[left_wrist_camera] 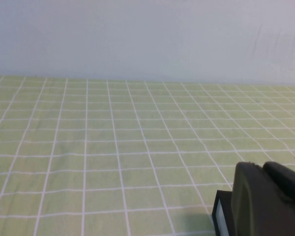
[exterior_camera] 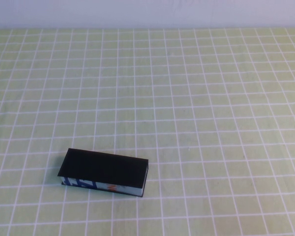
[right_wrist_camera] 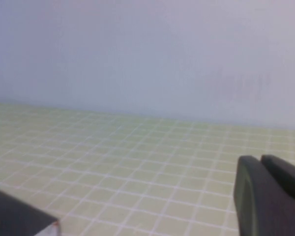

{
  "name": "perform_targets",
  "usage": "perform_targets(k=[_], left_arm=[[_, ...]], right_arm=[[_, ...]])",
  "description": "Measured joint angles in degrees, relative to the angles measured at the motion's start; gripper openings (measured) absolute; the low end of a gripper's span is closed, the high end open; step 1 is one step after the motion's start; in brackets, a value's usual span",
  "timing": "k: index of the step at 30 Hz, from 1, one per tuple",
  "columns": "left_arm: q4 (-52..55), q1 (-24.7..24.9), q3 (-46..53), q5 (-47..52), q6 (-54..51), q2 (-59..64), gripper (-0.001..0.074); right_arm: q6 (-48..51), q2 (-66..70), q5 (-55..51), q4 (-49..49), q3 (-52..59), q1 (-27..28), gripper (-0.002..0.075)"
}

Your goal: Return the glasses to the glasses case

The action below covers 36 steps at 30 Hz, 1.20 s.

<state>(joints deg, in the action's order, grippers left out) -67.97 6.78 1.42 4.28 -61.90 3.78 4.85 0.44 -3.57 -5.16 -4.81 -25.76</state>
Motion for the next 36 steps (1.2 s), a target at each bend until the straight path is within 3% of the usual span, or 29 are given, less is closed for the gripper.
perform_targets(k=[7, 11, 36], left_arm=[[0.00, 0.00, 0.00, 0.00, 0.00, 0.00, -0.0001], [0.00, 0.00, 0.00, 0.00, 0.00, 0.00, -0.0001], [0.00, 0.00, 0.00, 0.00, 0.00, 0.00, -0.0001]], right_arm=[[0.00, 0.00, 4.13, -3.25, 3.94, 19.70, -0.0017], [0.00, -0.60, 2.47, -4.89, 4.03, 25.20, -0.0017], [0.00, -0.85, 3.15, -5.26, 6.42, 26.05, -0.0017]])
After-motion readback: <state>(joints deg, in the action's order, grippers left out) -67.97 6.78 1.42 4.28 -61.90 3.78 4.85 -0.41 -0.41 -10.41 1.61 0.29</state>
